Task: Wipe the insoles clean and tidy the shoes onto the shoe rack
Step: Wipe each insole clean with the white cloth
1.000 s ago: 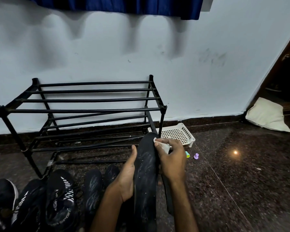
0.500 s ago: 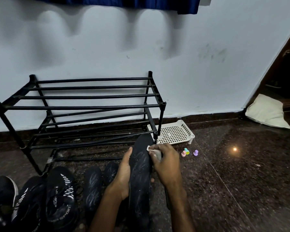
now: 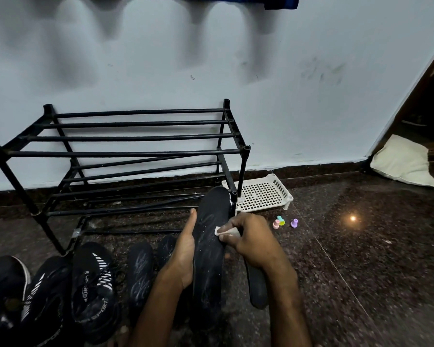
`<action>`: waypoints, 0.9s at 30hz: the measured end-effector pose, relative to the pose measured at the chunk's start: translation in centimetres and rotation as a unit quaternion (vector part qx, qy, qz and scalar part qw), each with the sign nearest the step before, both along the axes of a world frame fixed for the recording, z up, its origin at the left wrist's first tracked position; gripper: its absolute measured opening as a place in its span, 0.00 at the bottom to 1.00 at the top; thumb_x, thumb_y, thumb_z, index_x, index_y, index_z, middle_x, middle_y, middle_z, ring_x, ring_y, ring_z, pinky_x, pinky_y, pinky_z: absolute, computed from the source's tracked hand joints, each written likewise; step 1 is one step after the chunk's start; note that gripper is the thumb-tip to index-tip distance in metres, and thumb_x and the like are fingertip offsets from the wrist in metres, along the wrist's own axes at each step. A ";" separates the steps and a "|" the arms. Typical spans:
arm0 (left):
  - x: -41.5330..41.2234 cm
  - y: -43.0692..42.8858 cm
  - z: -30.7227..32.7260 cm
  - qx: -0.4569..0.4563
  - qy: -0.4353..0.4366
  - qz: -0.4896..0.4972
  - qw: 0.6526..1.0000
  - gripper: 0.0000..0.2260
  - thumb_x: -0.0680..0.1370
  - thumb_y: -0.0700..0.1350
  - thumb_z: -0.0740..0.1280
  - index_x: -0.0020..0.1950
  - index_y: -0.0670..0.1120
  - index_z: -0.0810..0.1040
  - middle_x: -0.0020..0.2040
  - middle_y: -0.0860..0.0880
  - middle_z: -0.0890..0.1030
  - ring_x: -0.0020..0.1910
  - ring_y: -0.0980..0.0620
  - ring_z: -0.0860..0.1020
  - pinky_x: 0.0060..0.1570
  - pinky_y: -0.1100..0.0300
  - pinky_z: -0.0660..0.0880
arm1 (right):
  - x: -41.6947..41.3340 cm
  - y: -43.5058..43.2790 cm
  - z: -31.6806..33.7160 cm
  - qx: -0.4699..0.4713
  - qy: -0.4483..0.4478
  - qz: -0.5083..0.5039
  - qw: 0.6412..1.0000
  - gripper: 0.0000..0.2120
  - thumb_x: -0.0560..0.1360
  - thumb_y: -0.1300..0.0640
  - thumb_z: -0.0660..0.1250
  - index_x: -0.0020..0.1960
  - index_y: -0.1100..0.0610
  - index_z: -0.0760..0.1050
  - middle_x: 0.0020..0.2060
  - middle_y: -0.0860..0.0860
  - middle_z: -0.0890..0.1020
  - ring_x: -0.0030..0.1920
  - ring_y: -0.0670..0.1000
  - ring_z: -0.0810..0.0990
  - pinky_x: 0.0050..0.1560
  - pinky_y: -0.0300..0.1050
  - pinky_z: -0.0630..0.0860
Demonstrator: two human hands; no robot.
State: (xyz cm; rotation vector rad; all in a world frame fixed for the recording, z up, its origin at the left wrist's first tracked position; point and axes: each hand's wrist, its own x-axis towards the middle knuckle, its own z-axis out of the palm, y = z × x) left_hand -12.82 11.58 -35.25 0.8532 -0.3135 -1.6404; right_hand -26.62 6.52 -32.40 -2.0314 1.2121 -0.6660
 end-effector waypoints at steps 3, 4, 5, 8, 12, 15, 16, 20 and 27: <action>-0.3 0.0 0.0 -0.006 -0.010 -0.003 1.000 0.31 0.79 0.65 0.54 0.51 0.42 0.86 0.47 0.40 0.84 0.40 0.45 0.83 0.37 0.51 0.80 | 0.1 -0.4 0.0 -0.101 0.034 -0.071 0.992 0.02 0.72 0.58 0.74 0.45 0.53 0.83 0.43 0.44 0.81 0.42 0.42 0.80 0.46 0.40 0.79; -0.4 0.0 0.1 -0.008 -0.008 -0.006 1.000 0.31 0.79 0.65 0.54 0.51 0.42 0.86 0.47 0.41 0.84 0.41 0.45 0.83 0.38 0.50 0.80 | 0.4 -0.4 0.1 -0.135 0.022 -0.093 0.986 0.03 0.72 0.58 0.74 0.46 0.54 0.83 0.44 0.45 0.80 0.43 0.43 0.79 0.47 0.39 0.78; -0.4 0.0 0.1 -0.010 -0.004 -0.007 1.000 0.31 0.79 0.65 0.54 0.52 0.42 0.86 0.48 0.41 0.84 0.42 0.45 0.83 0.40 0.50 0.80 | 0.7 -0.4 0.1 -0.153 -0.002 -0.097 0.983 0.03 0.72 0.59 0.74 0.46 0.55 0.83 0.44 0.45 0.79 0.43 0.44 0.79 0.48 0.38 0.77; 0.2 -0.1 0.0 -0.019 -0.009 -0.007 1.000 0.33 0.79 0.67 0.54 0.57 0.41 0.83 0.51 0.39 0.83 0.44 0.44 0.82 0.42 0.50 0.79 | 0.5 0.0 0.4 -0.067 -0.007 -0.011 0.998 0.03 0.71 0.59 0.75 0.44 0.53 0.83 0.43 0.45 0.81 0.40 0.42 0.81 0.41 0.32 0.75; 0.1 -0.3 0.0 -0.019 -0.026 -0.007 0.999 0.34 0.78 0.68 0.54 0.57 0.40 0.84 0.51 0.37 0.83 0.44 0.42 0.82 0.43 0.49 0.80 | -0.1 -0.1 0.5 -0.033 0.038 -0.003 0.999 0.03 0.71 0.58 0.75 0.41 0.51 0.82 0.41 0.43 0.82 0.36 0.41 0.82 0.38 0.31 0.75; -0.3 -0.2 0.1 -0.019 -0.049 -0.011 0.999 0.33 0.79 0.67 0.52 0.54 0.42 0.85 0.49 0.40 0.84 0.42 0.45 0.82 0.41 0.49 0.80 | 0.5 -0.2 0.4 -0.157 0.032 -0.092 0.983 0.04 0.72 0.58 0.74 0.46 0.52 0.83 0.44 0.44 0.79 0.43 0.45 0.79 0.47 0.40 0.76; -0.2 -0.2 0.1 -0.021 -0.043 -0.008 0.999 0.33 0.79 0.67 0.52 0.54 0.42 0.85 0.50 0.40 0.84 0.44 0.45 0.83 0.44 0.49 0.79 | 0.8 -0.2 0.4 -0.155 0.017 -0.083 0.984 0.04 0.72 0.58 0.74 0.46 0.53 0.83 0.44 0.44 0.79 0.44 0.44 0.79 0.47 0.39 0.75; 0.0 -0.2 0.1 -0.023 -0.045 -0.002 0.999 0.33 0.80 0.66 0.52 0.51 0.42 0.86 0.50 0.38 0.84 0.45 0.45 0.83 0.49 0.50 0.79 | 0.4 0.1 0.7 -0.007 0.019 0.025 0.999 0.03 0.71 0.57 0.75 0.42 0.51 0.83 0.42 0.43 0.82 0.36 0.41 0.82 0.37 0.33 0.76; -0.8 0.1 0.5 -0.025 -0.052 -0.021 0.998 0.32 0.80 0.66 0.52 0.59 0.42 0.83 0.55 0.39 0.83 0.48 0.46 0.83 0.46 0.53 0.81 | 0.6 -0.3 1.0 -0.153 -0.015 -0.074 0.985 0.04 0.72 0.59 0.74 0.46 0.53 0.83 0.44 0.44 0.79 0.44 0.43 0.78 0.47 0.34 0.73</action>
